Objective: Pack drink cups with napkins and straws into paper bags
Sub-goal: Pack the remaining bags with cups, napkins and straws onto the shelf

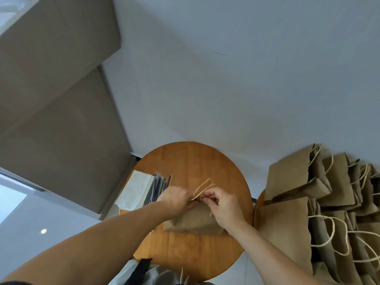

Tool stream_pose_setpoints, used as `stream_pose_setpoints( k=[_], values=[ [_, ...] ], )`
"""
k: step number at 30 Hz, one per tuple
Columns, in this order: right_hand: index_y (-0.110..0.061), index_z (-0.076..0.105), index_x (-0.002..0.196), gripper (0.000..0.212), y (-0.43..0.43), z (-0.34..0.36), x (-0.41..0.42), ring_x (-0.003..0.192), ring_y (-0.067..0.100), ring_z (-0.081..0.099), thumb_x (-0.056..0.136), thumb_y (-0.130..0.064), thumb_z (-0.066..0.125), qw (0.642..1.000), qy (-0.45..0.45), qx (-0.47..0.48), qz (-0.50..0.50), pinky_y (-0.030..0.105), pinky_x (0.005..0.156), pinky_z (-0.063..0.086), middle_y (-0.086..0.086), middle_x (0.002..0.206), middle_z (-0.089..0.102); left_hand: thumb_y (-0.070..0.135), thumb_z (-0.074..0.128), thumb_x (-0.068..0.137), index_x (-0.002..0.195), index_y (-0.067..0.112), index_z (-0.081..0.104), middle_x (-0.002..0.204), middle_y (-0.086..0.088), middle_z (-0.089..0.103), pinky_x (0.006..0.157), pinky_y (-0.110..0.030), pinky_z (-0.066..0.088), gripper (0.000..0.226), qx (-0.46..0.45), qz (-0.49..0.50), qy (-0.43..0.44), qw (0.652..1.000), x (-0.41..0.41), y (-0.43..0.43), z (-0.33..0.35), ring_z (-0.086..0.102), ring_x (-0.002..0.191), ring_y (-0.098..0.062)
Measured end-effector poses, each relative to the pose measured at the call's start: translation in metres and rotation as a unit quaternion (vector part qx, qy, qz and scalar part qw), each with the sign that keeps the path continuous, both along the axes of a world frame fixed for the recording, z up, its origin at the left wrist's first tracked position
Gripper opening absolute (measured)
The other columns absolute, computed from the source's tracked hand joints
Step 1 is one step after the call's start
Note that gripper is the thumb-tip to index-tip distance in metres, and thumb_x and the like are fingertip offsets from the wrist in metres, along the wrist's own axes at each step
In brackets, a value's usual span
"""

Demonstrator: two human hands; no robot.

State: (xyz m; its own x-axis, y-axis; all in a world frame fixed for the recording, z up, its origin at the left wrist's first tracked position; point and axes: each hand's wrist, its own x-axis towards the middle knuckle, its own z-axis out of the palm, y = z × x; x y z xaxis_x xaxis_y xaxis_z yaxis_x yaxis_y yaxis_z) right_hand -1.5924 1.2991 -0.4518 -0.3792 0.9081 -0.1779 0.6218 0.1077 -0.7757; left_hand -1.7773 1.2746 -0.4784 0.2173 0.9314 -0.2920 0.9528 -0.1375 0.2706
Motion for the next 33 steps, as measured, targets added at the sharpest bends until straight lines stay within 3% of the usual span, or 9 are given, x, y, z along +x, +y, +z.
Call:
stream_pose_setpoints(
  k=[6,11,16,20,27,33],
  values=[
    [-0.025,0.073,0.098,0.010,0.003,-0.003,-0.001,0.053,0.010,0.064,0.093,-0.018,0.067,0.999,-0.019,0.015,0.030,0.035,0.067,0.057,-0.013,0.081,0.072,0.044,0.040,0.103,0.102,0.022,0.064,0.084,-0.003,0.066,0.063,-0.030,0.037,0.033,0.021,0.003,-0.025,0.999,0.000,-0.001,-0.003,0.061,0.077,-0.024],
    [-0.024,0.074,0.103,0.012,0.008,-0.006,-0.002,0.083,0.005,0.068,0.093,-0.021,0.067,0.996,-0.039,0.049,0.065,0.029,0.078,0.057,-0.014,0.093,0.073,0.043,0.040,0.103,0.094,0.023,0.063,0.072,0.008,0.048,0.061,-0.028,0.037,0.032,0.034,0.008,-0.039,0.999,-0.001,-0.002,-0.006,0.048,0.066,-0.016],
    [-0.022,0.073,0.102,0.011,0.012,-0.011,-0.001,0.090,0.013,0.068,0.094,-0.024,0.064,0.985,-0.095,0.084,0.120,0.035,0.081,0.055,-0.008,0.097,0.074,0.042,0.041,0.103,0.099,0.026,0.066,0.086,0.000,0.067,0.067,-0.032,0.047,0.030,0.040,0.015,-0.060,0.997,-0.001,-0.002,-0.005,0.062,0.078,-0.022],
    [-0.021,0.072,0.102,0.013,0.014,-0.013,-0.001,0.091,0.016,0.067,0.095,-0.027,0.063,0.980,-0.127,0.090,0.128,0.038,0.081,0.054,-0.005,0.097,0.073,0.043,0.042,0.102,0.098,0.027,0.066,0.086,0.000,0.069,0.062,-0.028,0.038,0.029,0.053,0.021,-0.063,0.996,0.000,-0.004,-0.005,0.063,0.078,-0.023],
    [-0.022,0.067,0.106,0.020,0.016,-0.015,-0.005,0.092,0.020,0.067,0.097,-0.036,0.056,0.955,-0.229,0.099,0.161,0.038,0.081,0.055,-0.003,0.100,0.072,0.049,0.036,0.102,0.099,0.027,0.068,0.086,0.000,0.070,0.067,-0.032,0.049,0.039,0.038,0.039,-0.039,0.998,0.003,-0.006,-0.006,0.065,0.078,-0.023],
    [-0.022,0.066,0.107,0.020,0.018,-0.017,-0.006,0.093,0.020,0.067,0.098,-0.036,0.055,0.952,-0.236,0.107,0.166,0.038,0.082,0.055,-0.003,0.101,0.072,0.052,0.035,0.101,0.098,0.027,0.068,0.082,-0.002,0.070,0.067,-0.033,0.052,0.042,0.052,0.047,-0.033,0.997,0.006,-0.009,-0.008,0.065,0.075,-0.023]
  ],
)
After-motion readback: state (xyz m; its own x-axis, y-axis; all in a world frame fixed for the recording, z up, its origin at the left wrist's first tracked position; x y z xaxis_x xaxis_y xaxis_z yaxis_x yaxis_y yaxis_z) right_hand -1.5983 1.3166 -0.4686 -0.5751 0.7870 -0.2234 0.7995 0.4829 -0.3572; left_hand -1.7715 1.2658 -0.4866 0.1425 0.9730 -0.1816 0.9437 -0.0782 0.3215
